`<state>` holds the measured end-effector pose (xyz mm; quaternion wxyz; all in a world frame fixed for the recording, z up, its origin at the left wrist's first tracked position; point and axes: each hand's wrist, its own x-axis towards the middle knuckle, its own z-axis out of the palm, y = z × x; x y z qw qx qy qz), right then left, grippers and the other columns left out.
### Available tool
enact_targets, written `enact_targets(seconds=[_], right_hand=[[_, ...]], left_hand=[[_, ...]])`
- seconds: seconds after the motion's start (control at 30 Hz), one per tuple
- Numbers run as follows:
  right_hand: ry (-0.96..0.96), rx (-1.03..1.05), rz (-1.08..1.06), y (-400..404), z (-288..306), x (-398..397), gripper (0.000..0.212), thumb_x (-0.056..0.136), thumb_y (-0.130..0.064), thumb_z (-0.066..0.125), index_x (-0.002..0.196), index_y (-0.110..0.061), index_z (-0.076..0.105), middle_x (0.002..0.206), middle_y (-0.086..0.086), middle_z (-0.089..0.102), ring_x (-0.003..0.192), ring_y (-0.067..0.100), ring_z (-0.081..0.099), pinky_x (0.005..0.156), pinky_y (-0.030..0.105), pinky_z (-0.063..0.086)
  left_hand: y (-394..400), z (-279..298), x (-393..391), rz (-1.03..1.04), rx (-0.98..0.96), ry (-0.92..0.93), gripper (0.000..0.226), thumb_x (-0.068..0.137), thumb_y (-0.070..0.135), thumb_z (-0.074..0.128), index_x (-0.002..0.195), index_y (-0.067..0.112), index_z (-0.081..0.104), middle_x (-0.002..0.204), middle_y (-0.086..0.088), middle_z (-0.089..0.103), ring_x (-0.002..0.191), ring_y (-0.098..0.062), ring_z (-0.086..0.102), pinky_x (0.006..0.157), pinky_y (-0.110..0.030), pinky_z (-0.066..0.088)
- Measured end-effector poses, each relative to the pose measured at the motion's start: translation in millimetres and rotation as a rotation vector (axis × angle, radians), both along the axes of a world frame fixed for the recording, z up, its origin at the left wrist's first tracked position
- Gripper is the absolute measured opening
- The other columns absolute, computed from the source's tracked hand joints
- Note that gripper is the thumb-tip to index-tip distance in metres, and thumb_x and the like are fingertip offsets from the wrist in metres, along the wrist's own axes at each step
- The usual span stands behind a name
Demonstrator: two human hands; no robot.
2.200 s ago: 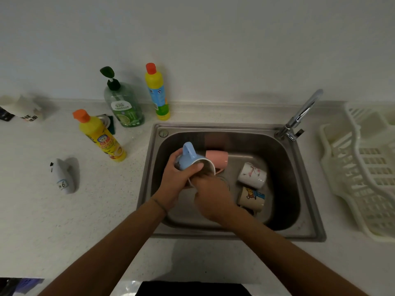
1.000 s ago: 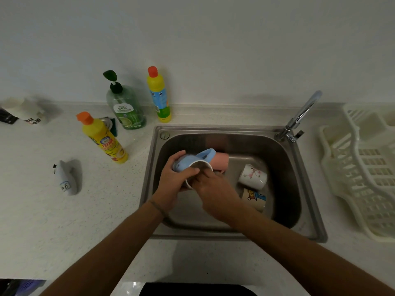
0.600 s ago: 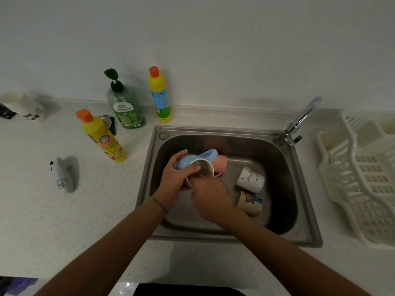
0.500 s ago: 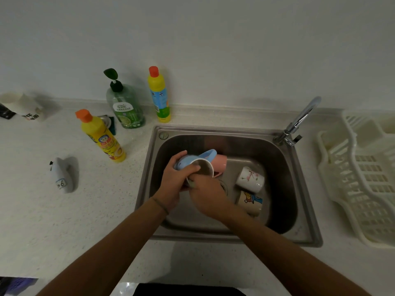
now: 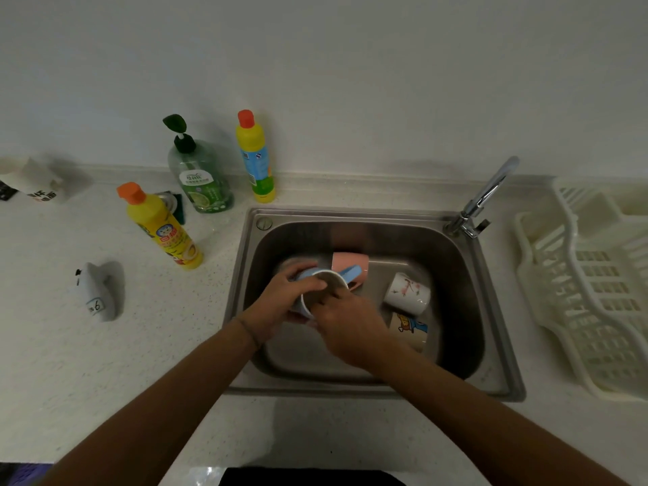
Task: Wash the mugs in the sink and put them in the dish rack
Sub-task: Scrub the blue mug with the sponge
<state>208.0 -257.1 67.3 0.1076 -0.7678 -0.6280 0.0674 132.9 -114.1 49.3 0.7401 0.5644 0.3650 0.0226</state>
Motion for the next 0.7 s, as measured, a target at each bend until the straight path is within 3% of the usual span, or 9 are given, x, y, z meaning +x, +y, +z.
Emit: enact_targets(seconds=[0.13,0.2,0.27,0.33,0.37,0.47,0.5,0.6,0.7], right_hand=[[0.089,0.141,-0.203,13.3,0.2,-12.4,0.026,0.096,-0.020,0.062,0.119,-0.008,0.064,0.104,0.009,0.072,0.083,0.019,0.070,0.073,0.029,0.058],[0.181,0.221,-0.294,22.2,-1.5,-16.9,0.022,0.092,-0.015,0.067,0.111,-0.003,0.067,0.093,0.011,0.073,0.076,0.021,0.071,0.071,0.028,0.057],[0.312,0.140,-0.349,35.4,-1.2,-27.6,0.024,0.087,-0.017,0.074,0.106,-0.003,0.068,0.088,0.011,0.072,0.073,0.021,0.069,0.073,0.022,0.053],[0.204,0.030,-0.441,31.6,6.7,-38.2,0.029,0.093,-0.023,0.068,0.117,-0.007,0.063,0.102,0.016,0.070,0.087,0.027,0.067,0.081,0.022,0.052],[0.093,-0.004,-0.334,24.7,1.9,-30.9,0.028,0.096,-0.023,0.062,0.122,-0.010,0.061,0.109,0.014,0.069,0.092,0.026,0.066,0.081,0.024,0.051],[0.077,0.078,-0.101,7.9,-1.6,-2.4,0.033,0.096,-0.019,0.059,0.129,-0.014,0.060,0.121,0.010,0.068,0.105,0.022,0.067,0.084,0.030,0.054],[0.084,0.040,-0.138,4.1,1.2,-2.3,0.029,0.096,-0.018,0.058,0.125,-0.011,0.062,0.118,0.013,0.068,0.104,0.026,0.066,0.084,0.035,0.055],[0.374,-0.045,-0.351,18.1,3.2,-21.4,0.018,0.100,-0.015,0.052,0.105,-0.003,0.063,0.097,0.017,0.067,0.090,0.036,0.064,0.080,0.049,0.054],[0.232,-0.011,-0.162,10.7,-0.6,-9.2,0.029,0.100,-0.016,0.055,0.128,-0.009,0.059,0.124,0.017,0.065,0.112,0.032,0.064,0.094,0.043,0.053]], left_hand=[[-16.1,-1.3,10.3,0.215,-0.039,-0.114,0.066,0.076,0.035,0.083,0.136,0.038,0.055,0.139,-0.007,0.056,0.121,-0.031,0.061,0.085,-0.042,0.060],[-28.6,-3.2,13.4,0.336,-0.087,-0.170,0.063,0.086,0.026,0.080,0.140,0.033,0.050,0.136,-0.006,0.056,0.121,-0.030,0.061,0.092,-0.042,0.059],[-35.7,-5.0,13.5,0.394,-0.098,-0.165,0.058,0.090,0.022,0.077,0.139,0.032,0.047,0.134,-0.005,0.057,0.119,-0.029,0.062,0.091,-0.039,0.059],[-31.7,-9.2,9.7,0.407,-0.064,-0.153,0.071,0.076,0.032,0.086,0.138,0.033,0.052,0.135,-0.006,0.059,0.121,-0.031,0.062,0.096,-0.046,0.058],[-27.4,-10.9,6.7,0.395,-0.048,-0.139,0.079,0.067,0.036,0.087,0.139,0.033,0.054,0.136,-0.007,0.060,0.122,-0.032,0.062,0.098,-0.050,0.057],[-21.3,-11.0,1.7,0.357,-0.010,-0.143,0.085,0.064,0.032,0.084,0.142,0.032,0.052,0.139,-0.008,0.058,0.123,-0.033,0.060,0.095,-0.053,0.058],[-23.2,-9.5,2.5,0.346,0.017,-0.144,0.087,0.064,0.033,0.084,0.144,0.030,0.051,0.139,-0.007,0.057,0.124,-0.031,0.060,0.097,-0.052,0.057],[-26.8,-6.4,5.9,0.325,0.084,-0.148,0.098,0.057,0.045,0.085,0.146,0.028,0.049,0.139,-0.004,0.057,0.124,-0.027,0.059,0.102,-0.047,0.055],[-16.4,-6.2,0.6,0.285,0.070,-0.131,0.090,0.062,0.035,0.086,0.144,0.030,0.050,0.141,-0.005,0.056,0.124,-0.030,0.059,0.095,-0.048,0.059]])
